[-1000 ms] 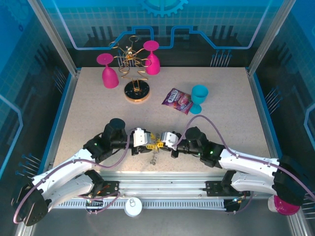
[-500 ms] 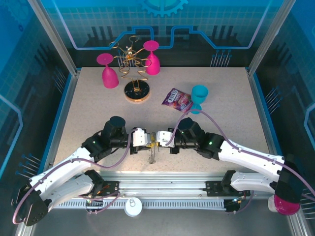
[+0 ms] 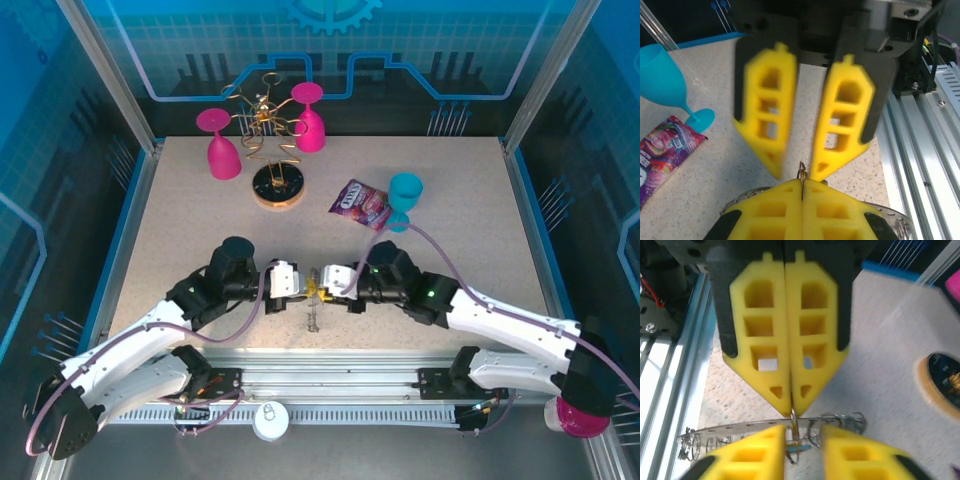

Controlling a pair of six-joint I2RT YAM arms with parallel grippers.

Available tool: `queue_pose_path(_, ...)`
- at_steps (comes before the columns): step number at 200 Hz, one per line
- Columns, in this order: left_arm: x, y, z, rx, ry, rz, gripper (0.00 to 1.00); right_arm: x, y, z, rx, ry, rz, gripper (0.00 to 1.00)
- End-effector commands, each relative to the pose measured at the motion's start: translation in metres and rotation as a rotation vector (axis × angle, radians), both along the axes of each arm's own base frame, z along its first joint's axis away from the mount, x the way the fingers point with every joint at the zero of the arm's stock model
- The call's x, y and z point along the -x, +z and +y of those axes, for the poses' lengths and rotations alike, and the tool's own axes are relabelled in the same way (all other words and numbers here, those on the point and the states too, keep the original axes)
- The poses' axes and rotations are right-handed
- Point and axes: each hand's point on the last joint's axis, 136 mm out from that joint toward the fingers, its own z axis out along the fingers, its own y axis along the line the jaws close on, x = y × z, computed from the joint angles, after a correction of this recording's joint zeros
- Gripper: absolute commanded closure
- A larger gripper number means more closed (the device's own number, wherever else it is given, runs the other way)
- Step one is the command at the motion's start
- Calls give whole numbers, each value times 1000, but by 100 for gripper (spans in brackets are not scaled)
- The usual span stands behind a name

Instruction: Put the keys on the keyring

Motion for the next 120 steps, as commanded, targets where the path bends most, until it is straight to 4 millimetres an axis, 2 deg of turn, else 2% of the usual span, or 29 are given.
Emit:
queue_pose_path(1, 4, 12, -7, 107, -33, -32, 100, 0, 23, -5, -211, -24, 35, 68)
queue_pose_path(15, 4, 16, -8, 160, -27, -37, 100, 4, 15, -9, -245, -25, 59, 66)
queue_pose_path(60, 11, 13, -7, 248, -33, -21, 100, 10, 11, -5, -318, 3, 88, 65)
queue_pose_path(120, 13, 14, -10, 281, -49, 4, 100, 15, 5, 4, -323, 61, 113, 70)
